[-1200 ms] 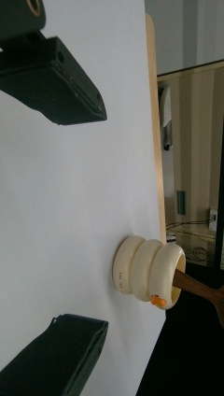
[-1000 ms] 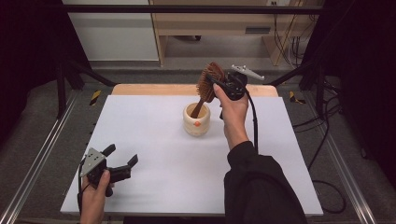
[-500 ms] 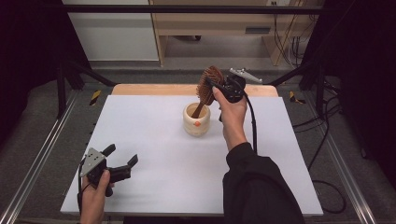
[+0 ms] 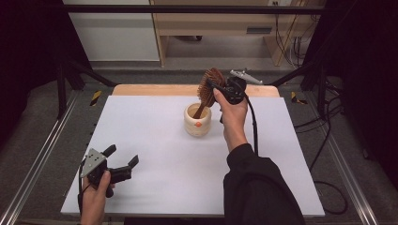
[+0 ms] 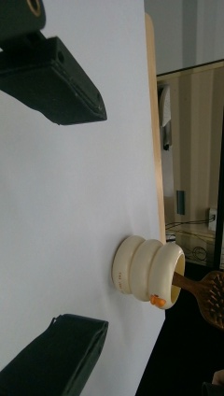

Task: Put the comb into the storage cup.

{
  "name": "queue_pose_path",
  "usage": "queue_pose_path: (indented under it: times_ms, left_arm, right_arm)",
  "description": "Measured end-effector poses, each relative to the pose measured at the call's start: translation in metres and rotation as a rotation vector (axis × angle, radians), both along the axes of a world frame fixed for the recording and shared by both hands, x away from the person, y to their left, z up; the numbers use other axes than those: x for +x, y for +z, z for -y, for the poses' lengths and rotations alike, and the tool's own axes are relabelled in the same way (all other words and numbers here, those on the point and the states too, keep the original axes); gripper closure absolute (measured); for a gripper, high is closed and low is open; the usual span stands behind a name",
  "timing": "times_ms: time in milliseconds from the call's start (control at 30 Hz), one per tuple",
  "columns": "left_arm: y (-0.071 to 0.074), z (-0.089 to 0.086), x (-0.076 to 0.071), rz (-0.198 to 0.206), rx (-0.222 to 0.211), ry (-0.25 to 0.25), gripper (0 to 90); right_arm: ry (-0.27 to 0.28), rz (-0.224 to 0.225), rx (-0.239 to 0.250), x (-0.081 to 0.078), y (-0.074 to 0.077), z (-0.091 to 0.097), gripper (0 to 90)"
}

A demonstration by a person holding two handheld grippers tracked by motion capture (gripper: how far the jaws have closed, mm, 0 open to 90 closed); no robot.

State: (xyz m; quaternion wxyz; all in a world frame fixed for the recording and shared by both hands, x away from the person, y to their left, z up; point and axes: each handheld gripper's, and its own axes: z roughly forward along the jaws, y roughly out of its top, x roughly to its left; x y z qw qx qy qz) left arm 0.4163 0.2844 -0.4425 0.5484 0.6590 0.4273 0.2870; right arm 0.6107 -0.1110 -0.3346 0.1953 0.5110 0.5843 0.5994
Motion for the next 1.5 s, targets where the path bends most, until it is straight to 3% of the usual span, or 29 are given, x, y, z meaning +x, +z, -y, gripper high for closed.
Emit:
queue_pose_path:
  times_ms: [1500]
  left_arm:
    - [0.0, 0.0, 0.0, -0.001, -0.001, -0.002, 2.1]
  right_arm:
    - [0.007, -0.026, -0.031, 0.003, -0.012, -0.008, 51.1]
